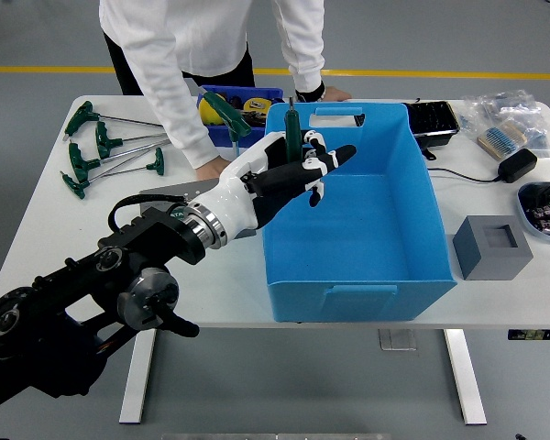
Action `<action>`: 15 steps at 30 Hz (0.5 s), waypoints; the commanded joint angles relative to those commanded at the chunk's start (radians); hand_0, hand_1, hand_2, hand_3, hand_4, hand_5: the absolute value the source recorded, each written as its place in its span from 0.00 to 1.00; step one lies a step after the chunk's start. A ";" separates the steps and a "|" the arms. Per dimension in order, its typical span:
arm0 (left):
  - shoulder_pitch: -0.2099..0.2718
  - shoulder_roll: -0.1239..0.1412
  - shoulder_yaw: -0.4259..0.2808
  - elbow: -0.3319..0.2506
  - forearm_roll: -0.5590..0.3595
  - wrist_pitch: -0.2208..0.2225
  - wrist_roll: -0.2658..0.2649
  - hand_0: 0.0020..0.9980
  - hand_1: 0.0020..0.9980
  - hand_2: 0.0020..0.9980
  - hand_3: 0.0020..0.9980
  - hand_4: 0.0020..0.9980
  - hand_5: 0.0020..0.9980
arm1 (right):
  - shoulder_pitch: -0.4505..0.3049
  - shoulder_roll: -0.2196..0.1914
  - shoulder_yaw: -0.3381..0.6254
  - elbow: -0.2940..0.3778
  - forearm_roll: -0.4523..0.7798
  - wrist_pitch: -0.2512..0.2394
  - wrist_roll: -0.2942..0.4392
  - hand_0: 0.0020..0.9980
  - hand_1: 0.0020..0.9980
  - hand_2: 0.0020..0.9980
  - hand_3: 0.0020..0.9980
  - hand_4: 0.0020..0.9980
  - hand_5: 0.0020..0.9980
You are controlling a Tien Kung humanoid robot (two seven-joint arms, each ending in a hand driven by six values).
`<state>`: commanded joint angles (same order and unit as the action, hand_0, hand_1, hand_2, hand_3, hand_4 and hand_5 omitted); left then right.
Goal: Lift tool from toolbox,place it in box,lift tool from toolbox,place it in box
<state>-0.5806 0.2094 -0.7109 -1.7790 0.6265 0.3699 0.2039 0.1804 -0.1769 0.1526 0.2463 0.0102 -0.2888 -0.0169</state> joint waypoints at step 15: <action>-0.203 -0.106 0.236 0.369 0.508 -0.125 -0.016 0.07 0.00 0.09 0.24 0.71 0.23 | 0.014 -0.009 0.021 0.003 -0.038 -0.001 -0.012 0.65 0.64 0.71 0.56 0.81 0.75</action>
<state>-0.7837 0.1029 -0.4753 -1.4098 1.1348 0.2447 0.1875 0.1944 -0.1855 0.1741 0.2498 -0.0278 -0.2894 -0.0289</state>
